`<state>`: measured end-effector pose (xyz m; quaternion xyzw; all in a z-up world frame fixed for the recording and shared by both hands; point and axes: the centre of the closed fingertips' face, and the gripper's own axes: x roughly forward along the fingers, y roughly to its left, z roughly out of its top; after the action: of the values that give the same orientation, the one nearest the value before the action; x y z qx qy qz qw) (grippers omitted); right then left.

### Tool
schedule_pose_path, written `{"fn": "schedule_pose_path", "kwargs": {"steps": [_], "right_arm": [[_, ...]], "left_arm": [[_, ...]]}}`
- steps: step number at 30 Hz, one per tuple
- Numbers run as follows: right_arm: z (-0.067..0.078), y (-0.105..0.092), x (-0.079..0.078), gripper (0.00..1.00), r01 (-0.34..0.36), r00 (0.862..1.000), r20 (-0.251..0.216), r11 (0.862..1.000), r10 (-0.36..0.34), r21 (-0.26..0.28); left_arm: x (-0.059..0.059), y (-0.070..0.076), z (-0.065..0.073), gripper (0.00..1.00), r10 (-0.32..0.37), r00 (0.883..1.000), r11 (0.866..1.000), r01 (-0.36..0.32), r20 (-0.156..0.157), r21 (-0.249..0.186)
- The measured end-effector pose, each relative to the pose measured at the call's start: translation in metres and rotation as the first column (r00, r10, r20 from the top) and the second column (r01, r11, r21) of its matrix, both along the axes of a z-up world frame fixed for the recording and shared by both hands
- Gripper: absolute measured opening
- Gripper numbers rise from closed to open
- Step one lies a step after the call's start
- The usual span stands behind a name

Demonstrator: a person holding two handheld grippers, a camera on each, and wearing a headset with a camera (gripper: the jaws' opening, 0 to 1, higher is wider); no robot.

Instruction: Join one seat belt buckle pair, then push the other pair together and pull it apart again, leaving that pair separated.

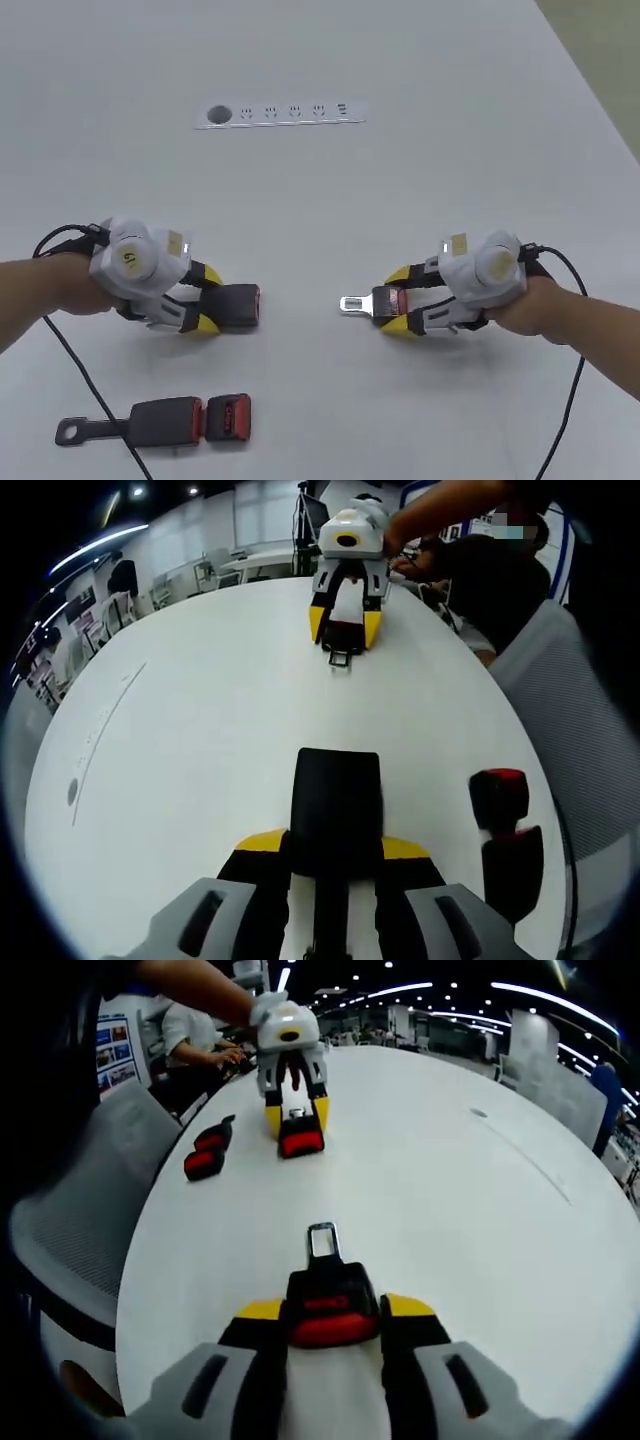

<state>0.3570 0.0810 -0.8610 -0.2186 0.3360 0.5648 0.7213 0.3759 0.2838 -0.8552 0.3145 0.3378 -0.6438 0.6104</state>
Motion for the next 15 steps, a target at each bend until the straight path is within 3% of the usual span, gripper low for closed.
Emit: {"fn": "schedule_pose_path", "kwargs": {"steps": [9,15], "right_arm": [[0.0,-0.017,-0.002,0.37,0.003,1.0,-0.006,1.0,-0.003,-0.01],[0.002,-0.016,-0.003,0.37,0.013,1.0,-0.016,1.0,-0.013,-0.008]], "left_arm": [[0.0,0.001,0.0,0.33,-0.007,1.0,1.0,0.007,-0.001,0.005],[0.0,0.001,0.0,0.33,-0.005,1.0,1.0,0.005,0.001,0.009]]}}
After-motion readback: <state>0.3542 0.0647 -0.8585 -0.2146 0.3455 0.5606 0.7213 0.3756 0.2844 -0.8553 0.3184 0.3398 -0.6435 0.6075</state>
